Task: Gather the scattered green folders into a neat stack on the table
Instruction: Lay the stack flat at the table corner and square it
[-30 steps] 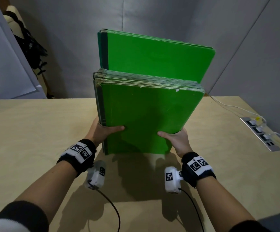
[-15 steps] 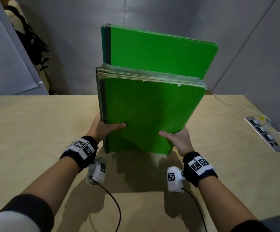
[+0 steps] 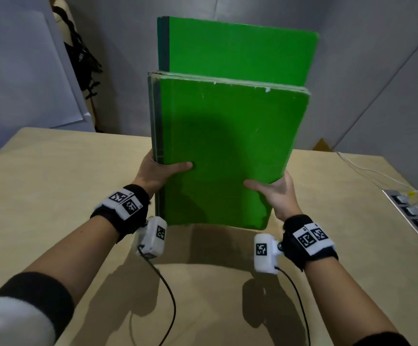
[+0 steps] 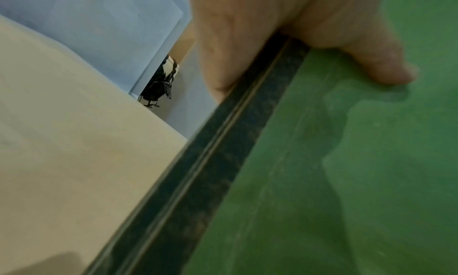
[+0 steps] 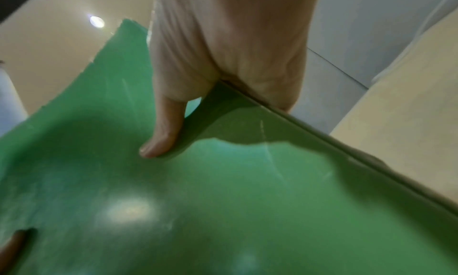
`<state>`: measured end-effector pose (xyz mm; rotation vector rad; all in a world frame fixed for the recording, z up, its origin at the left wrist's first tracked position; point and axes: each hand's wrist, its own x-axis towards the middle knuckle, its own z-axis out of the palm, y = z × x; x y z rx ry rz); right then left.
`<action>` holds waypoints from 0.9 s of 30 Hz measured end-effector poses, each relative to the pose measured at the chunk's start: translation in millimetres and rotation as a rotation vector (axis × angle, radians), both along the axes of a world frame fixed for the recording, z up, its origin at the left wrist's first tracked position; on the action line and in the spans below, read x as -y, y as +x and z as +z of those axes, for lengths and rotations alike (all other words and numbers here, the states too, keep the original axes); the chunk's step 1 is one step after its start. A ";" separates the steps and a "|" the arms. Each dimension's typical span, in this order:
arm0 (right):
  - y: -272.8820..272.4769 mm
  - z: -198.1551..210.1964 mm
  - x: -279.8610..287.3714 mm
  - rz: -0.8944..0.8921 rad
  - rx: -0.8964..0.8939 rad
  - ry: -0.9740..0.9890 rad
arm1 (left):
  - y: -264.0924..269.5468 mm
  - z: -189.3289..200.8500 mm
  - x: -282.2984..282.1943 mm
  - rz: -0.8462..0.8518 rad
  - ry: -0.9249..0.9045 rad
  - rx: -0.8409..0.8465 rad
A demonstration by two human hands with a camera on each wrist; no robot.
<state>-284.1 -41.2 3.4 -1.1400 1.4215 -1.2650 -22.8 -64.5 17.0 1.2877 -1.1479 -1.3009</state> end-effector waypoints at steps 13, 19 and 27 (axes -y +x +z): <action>167.0 10.3 6.7 0.086 -0.018 0.164 | 180.7 5.7 0.4 -0.014 0.187 0.345; 239.1 -15.3 9.6 0.130 -0.035 0.388 | 248.8 -5.0 -6.7 -0.077 0.351 0.483; 309.2 -36.5 28.8 0.156 -0.122 0.560 | 308.7 -30.0 -1.7 -0.126 0.476 0.574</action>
